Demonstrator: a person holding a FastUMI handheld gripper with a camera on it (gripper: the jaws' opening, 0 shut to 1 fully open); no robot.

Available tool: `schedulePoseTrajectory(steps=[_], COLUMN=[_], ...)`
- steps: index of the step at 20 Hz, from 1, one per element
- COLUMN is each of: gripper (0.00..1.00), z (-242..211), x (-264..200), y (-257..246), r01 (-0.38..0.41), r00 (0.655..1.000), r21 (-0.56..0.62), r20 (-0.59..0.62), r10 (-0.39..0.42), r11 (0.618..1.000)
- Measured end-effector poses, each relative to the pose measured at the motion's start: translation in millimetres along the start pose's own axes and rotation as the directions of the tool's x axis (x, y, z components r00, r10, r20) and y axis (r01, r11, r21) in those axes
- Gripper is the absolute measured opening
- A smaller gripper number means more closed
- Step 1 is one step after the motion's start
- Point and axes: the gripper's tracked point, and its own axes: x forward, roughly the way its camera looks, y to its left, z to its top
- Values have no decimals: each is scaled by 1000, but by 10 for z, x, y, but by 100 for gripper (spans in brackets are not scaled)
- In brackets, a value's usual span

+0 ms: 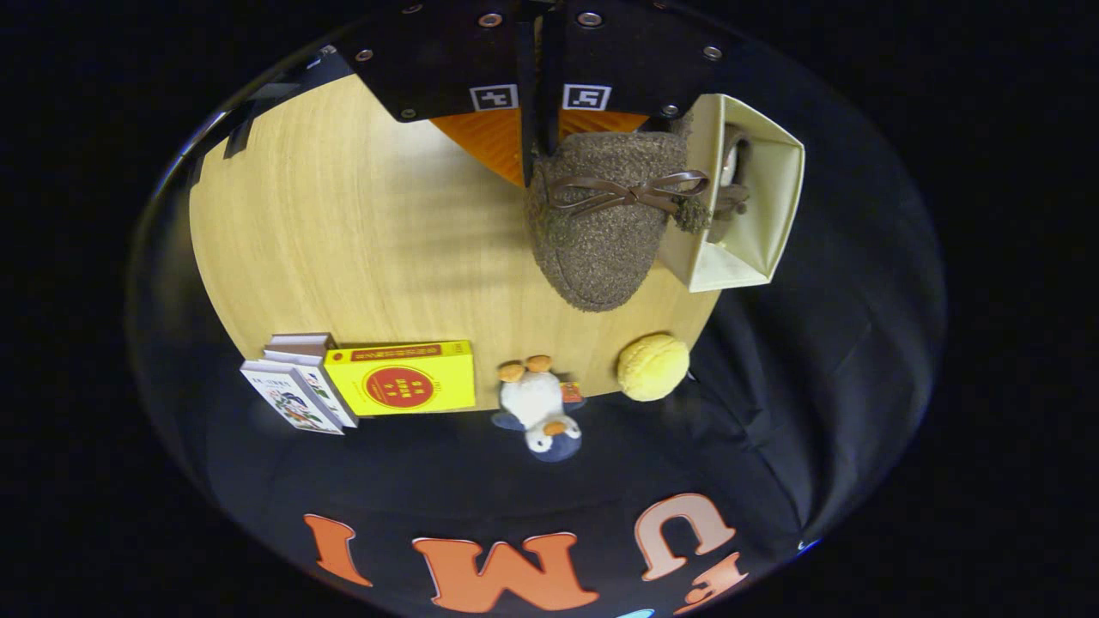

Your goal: Open the storage box then place both shoes into the box .Put the left shoe in first, then the right shoe, with the right side of both shoes facing outward in a uniform manner.

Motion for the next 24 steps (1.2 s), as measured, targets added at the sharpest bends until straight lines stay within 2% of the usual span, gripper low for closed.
schedulePoseTrajectory(steps=[9,13,19,21,24], gripper=[5,5,7,13,31], z=[34,-75,-347,-412,-445], x=[186,440,738,739,648], y=[1541,1787,1869,1888,1952], r01=[-123,-102,-42,-48,-99], r00=[992,993,991,990,983], r21=[-95,-106,-119,-118,-77], r20=[-41,-69,-130,-139,-159], r10=[120,95,27,32,86], r11=[988,989,992,992,992])
